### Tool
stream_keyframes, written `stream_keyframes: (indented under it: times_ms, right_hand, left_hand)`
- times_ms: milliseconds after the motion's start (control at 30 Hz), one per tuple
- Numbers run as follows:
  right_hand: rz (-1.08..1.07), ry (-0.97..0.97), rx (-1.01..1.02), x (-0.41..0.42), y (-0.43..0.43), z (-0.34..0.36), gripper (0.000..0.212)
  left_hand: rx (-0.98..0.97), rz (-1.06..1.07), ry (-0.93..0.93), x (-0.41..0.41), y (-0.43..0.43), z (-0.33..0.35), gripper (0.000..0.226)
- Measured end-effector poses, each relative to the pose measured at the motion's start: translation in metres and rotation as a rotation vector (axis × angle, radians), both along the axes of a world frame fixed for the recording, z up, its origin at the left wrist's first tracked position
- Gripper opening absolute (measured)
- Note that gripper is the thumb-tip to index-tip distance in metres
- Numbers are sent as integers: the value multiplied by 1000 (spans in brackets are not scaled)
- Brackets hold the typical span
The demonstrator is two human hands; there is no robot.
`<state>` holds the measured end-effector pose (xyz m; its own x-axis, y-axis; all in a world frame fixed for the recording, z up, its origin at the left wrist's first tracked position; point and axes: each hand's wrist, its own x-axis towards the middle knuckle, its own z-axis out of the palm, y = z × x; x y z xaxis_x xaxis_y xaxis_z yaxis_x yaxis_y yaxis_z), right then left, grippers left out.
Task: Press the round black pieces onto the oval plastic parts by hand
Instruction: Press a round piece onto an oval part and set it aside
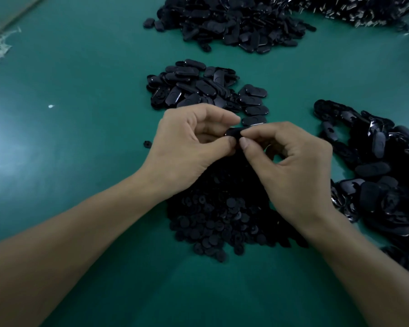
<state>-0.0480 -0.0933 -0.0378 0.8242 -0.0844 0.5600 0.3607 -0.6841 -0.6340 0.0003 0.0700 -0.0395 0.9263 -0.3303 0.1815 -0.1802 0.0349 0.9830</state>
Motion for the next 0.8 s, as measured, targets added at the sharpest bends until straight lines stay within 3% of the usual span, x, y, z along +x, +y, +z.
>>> stream_keyframes:
  times_ms: [100,500,800]
  right_hand:
    - [17,52,132,-1,2,1,15]
    - [59,184,332,3,-4,2,23]
    - [53,110,212,-1,1,4,23]
  left_hand:
    - [25,5,-25,-1,0,0,29]
    - [-6,28,-53,1,0,-4,24]
    - [10,1,-91,1,0,-2,29]
